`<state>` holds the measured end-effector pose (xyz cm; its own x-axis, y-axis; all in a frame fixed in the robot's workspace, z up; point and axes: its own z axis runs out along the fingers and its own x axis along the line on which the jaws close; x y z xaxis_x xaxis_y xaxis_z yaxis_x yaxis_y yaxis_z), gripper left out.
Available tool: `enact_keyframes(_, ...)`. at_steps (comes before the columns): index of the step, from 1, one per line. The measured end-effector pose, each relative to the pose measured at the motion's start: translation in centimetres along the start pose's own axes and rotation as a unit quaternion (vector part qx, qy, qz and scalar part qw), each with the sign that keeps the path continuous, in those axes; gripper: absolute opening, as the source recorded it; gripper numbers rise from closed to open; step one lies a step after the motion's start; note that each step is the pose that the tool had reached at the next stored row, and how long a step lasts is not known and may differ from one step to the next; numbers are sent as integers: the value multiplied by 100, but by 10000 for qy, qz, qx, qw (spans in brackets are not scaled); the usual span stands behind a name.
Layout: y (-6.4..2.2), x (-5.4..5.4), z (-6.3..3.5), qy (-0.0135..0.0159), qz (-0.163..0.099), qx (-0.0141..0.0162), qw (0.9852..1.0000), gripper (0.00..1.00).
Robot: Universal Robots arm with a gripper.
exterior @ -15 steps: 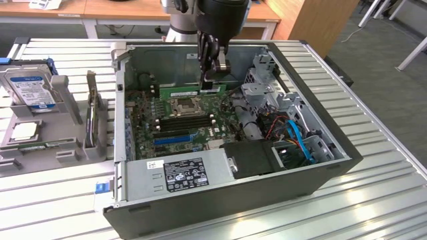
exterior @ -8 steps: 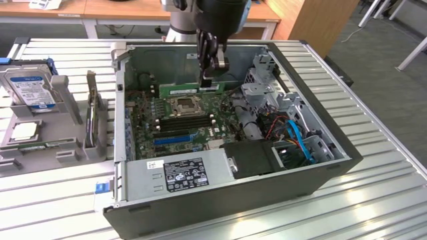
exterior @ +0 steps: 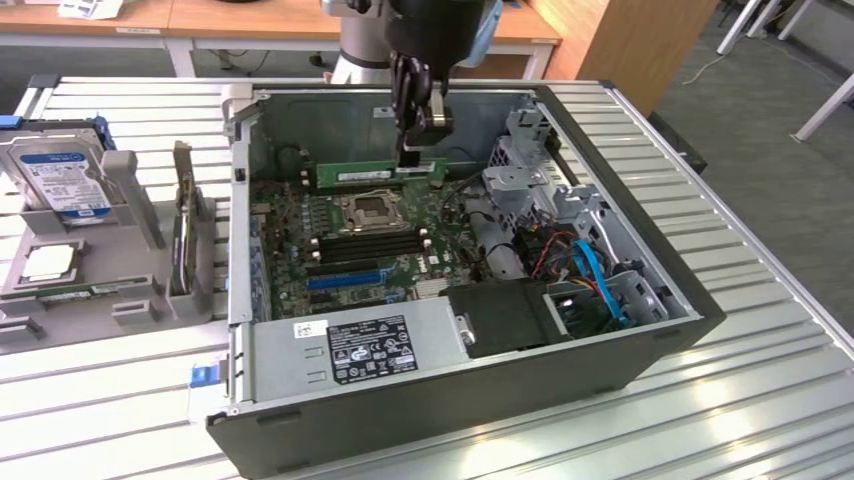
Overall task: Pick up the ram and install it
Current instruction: 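Pick up the ram and move it above insertion slot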
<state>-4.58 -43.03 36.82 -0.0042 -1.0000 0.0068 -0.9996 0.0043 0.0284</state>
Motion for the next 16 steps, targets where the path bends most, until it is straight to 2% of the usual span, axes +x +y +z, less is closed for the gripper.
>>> enact_keyframes(13, 1, -196, 3, 0, 0, 0, 10000, 12)
enact_keyframes(16, 0, -204, 3, 0, 0, 0, 10000, 12)
